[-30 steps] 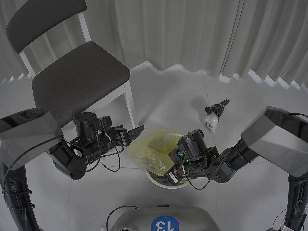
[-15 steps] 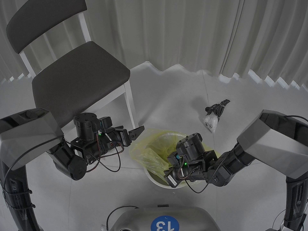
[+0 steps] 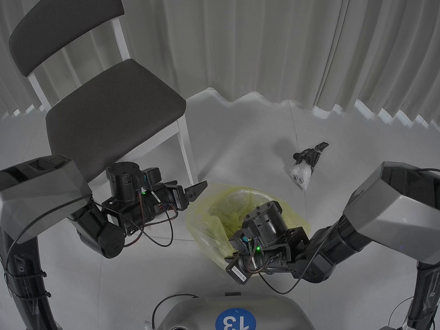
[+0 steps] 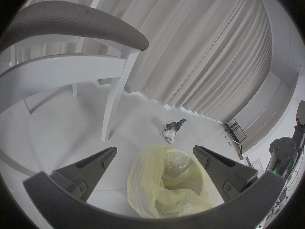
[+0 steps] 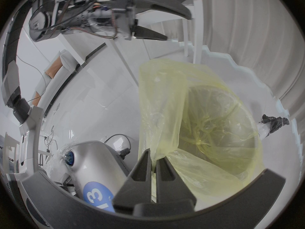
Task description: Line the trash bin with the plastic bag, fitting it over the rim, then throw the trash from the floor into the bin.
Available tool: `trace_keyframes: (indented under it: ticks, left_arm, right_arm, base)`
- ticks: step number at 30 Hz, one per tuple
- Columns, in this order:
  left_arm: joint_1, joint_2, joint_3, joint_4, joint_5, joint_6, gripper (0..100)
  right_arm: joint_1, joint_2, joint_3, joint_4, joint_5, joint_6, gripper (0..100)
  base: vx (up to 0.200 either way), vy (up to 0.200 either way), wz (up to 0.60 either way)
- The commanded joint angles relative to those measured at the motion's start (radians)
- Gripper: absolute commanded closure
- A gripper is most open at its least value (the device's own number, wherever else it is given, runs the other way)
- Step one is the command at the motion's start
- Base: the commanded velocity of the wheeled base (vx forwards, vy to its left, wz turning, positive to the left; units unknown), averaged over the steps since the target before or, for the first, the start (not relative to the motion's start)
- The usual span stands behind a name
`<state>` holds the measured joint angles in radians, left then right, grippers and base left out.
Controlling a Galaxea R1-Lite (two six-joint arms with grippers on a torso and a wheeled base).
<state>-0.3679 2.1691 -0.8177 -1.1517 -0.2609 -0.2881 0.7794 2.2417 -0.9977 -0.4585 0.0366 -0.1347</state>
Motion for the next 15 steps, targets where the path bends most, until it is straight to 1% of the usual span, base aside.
trace_keyframes:
  ticks: [1,6,9,15]
  left_arm:
    - [-0.002,0.005,0.000,0.000,0.000,0.000,0]
    - [-0.005,0.011,0.002,-0.008,0.000,0.000,0]
    - [-0.006,0.029,0.005,-0.042,0.002,0.001,0]
    - [-0.013,0.037,0.005,-0.046,0.003,0.001,0]
  right_arm:
    - [0.026,0.049,-0.002,-0.003,0.000,0.001,100]
    - [0.038,0.104,-0.010,-0.028,-0.001,0.001,100]
    - [0.041,0.147,-0.018,-0.057,-0.001,0.000,100]
    - [0.046,0.182,-0.041,-0.062,-0.020,0.001,100]
  base:
    - [0.000,0.000,0.00]
    - [0.000,0.000,0.00]
    - [0.000,0.000,0.00]
    - [0.000,0.000,0.00]
